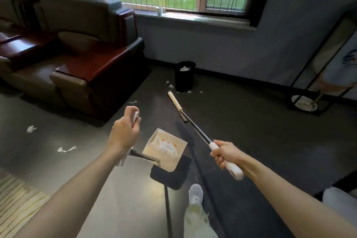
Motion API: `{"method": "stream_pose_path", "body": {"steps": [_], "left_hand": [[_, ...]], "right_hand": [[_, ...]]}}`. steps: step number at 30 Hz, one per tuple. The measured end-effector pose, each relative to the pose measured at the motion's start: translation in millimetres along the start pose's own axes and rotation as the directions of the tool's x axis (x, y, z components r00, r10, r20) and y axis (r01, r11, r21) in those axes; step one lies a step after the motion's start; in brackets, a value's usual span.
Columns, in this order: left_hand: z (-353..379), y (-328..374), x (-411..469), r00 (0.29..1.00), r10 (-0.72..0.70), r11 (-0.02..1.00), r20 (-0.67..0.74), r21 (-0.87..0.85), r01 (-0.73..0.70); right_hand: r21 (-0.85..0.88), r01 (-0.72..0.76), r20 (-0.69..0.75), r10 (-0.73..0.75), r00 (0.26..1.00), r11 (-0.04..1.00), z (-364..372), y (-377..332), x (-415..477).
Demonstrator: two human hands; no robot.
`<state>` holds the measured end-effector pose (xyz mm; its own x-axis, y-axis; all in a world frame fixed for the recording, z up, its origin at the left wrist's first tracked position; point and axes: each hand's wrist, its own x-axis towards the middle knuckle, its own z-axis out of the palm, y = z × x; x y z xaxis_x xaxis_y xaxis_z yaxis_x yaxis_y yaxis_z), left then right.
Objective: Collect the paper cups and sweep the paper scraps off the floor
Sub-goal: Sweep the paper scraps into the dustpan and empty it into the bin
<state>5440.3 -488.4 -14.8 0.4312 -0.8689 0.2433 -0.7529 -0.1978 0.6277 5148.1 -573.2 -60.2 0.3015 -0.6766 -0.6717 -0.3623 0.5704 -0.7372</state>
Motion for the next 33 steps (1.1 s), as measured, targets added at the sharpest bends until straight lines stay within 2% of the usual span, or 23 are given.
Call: {"method": "stream_pose_path", "body": {"steps": [9, 14, 19, 23, 27, 30, 33], "left_hand": [[62, 12, 243, 0.993, 0.026, 1.000, -0.117, 0.016, -0.024], [72, 19, 362, 0.985, 0.144, 0.989, -0.097, 0.042, -0.141], [107, 26, 500, 0.942, 0.330, 0.937, -0.056, 0.140, -0.320], [144, 29, 599, 0.862, 0.502, 0.807, 0.076, 0.317, -0.498], [176, 35, 674, 0.691, 0.678, 0.583, 0.250, 0.390, -0.713], [213, 35, 705, 0.604, 0.625, 0.437, 0.494, 0.420, -0.795], [254, 37, 713, 0.473, 0.548, 0.390, 0.690, 0.289, -0.874]], "right_hand": [[0.107, 0.060, -0.020, -0.058, 0.998, 0.992, -53, -181, 164], [0.185, 0.062, -0.023, -0.059, 0.998, 0.981, -77, -262, 228], [0.239, 0.081, -0.070, -0.066, 0.995, 0.968, -105, -320, 298], [0.259, 0.100, -0.133, -0.067, 0.989, 0.961, -117, -362, 350], [0.320, 0.088, -0.166, -0.036, 0.985, 0.943, -123, -388, 387], [0.335, 0.066, -0.191, -0.001, 0.982, 0.940, -131, -401, 405], [0.329, 0.049, -0.201, 0.019, 0.979, 0.943, -142, -411, 421]]}}
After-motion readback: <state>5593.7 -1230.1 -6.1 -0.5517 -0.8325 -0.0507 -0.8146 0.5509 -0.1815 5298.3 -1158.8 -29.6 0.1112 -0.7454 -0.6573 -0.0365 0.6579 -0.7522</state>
